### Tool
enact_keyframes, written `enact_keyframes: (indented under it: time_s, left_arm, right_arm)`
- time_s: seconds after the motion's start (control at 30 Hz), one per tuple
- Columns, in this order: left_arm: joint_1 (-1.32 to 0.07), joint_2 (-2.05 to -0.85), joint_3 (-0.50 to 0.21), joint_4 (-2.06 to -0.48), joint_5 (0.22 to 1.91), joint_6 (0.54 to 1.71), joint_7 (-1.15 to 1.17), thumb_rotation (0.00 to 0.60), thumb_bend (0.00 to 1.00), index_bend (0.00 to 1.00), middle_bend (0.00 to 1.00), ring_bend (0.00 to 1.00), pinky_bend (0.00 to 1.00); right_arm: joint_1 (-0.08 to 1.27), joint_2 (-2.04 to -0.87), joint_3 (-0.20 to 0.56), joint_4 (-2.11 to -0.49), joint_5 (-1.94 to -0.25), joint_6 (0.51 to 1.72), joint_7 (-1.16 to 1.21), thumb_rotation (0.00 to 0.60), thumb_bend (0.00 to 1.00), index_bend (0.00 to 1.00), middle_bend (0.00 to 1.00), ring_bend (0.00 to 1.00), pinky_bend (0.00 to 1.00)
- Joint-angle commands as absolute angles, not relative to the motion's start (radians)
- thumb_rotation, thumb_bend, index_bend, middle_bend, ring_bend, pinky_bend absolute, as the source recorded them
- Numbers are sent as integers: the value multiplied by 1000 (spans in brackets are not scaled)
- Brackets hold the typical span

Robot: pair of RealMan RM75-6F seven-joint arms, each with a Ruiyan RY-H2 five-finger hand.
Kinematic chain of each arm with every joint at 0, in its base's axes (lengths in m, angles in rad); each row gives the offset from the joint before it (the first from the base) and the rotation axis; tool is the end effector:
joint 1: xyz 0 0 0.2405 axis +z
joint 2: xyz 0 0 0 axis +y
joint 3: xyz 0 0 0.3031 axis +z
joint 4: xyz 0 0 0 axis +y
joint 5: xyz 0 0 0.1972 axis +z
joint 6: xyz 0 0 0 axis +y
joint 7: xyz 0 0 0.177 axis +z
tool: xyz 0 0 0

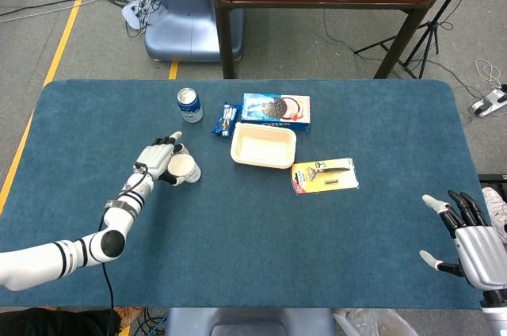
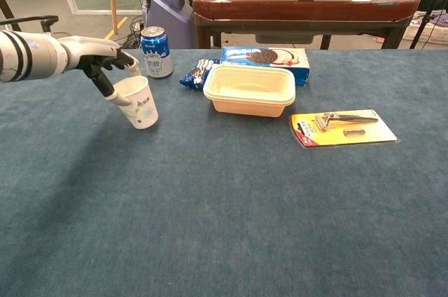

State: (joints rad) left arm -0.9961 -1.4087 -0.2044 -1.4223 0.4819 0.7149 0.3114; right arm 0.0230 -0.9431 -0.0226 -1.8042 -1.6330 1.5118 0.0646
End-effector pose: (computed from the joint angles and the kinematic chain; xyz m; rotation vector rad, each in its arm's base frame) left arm -0.1719 0.4788 0.0230 -1.6645 -1.3547 -0.7499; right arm -0.3132 -0.1790 0.2194 1.4556 -0.9922 0.9586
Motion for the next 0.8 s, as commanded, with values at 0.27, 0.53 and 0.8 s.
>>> enact_keyframes:
  time_s: [0.27,0.53,0.8]
  left_arm:
    - [-837,-1407,-337,-1442,705,562,-76,600,230,317,0,0,0]
    - [-738,-1483,-383,-1417,945,559,-319,600,230,321,0,0,0]
    - [-712,-1555,-350,-1325,1122,603,-443,600,230,320,0,0,0]
  right_arm:
    - [20,-940,-22,-1810,-1629,1512,60,600,108,170,241,18,0]
    - [17,-940,-23,-1816,-1625,1511,53,600,108,170,241,18,0]
    - [12,-942,-24,-1818,-1619,1512,56,600,108,170,241,18,0]
